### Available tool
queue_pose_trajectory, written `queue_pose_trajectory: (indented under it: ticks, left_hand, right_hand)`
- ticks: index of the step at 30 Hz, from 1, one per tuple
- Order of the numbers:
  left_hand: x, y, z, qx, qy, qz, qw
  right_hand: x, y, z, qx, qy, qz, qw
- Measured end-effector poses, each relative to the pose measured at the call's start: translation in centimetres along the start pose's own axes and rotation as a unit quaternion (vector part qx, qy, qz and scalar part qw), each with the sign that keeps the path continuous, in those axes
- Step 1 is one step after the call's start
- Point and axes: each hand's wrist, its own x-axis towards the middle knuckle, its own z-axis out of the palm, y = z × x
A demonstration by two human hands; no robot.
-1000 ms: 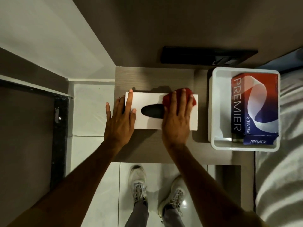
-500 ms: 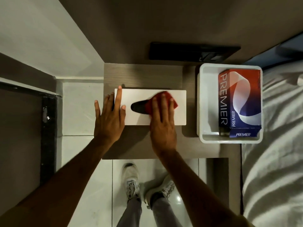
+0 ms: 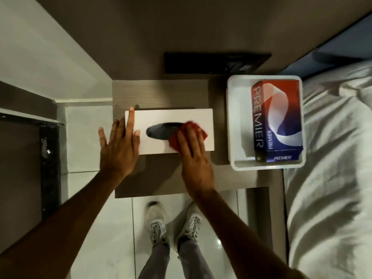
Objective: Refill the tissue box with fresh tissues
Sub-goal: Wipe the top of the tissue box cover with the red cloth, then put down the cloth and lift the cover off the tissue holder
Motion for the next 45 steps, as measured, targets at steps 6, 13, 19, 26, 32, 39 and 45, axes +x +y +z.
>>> queue_pose_trajectory:
  ticks: [6,13,19,26,32,39,45]
  left_hand:
    - [-0.6,1.9,-1.9,0.012,0.0,-0.025,1.0]
    - [-0.9,5.6,-1.4,-0.14,-0.004,-0.191,0.972]
    - [0.2,5.4,-0.3,-0.192,0.003,-0.207,0.959]
    - [0.3,5.4,0.2,-0.222,0.026,-0.192,0.956]
    - [1.6,5.7,-0.9,-0.269,0.016,-0.287,0.919]
    - [2.2,5.1,-1.8,-0.245,-0.007,-0.325,0.913]
    - [2.4,5.0,-2.4,-0.238,-0.035,-0.337,0.91]
  right_hand:
    - [-3.2,3.1,-6.7,0.206,0.019,0.059,0.977]
    - [-0.8,10.6,-10.0,0.183,0.197,0.223,0.937]
    - [0.8,12.9,-5.4,0.035,0.127,0.215,0.968]
    - [-1.0,13.6,-4.8,-0.059,0.075,0.156,0.983]
    - [-1.5,8.6,-7.5,0.091,0.137,0.1,0.981]
    - [6.1,1.5,-4.7,0.218,0.005,0.288,0.932]
    - [8.1,1.5,-2.8,0.209,0.041,0.364,0.907]
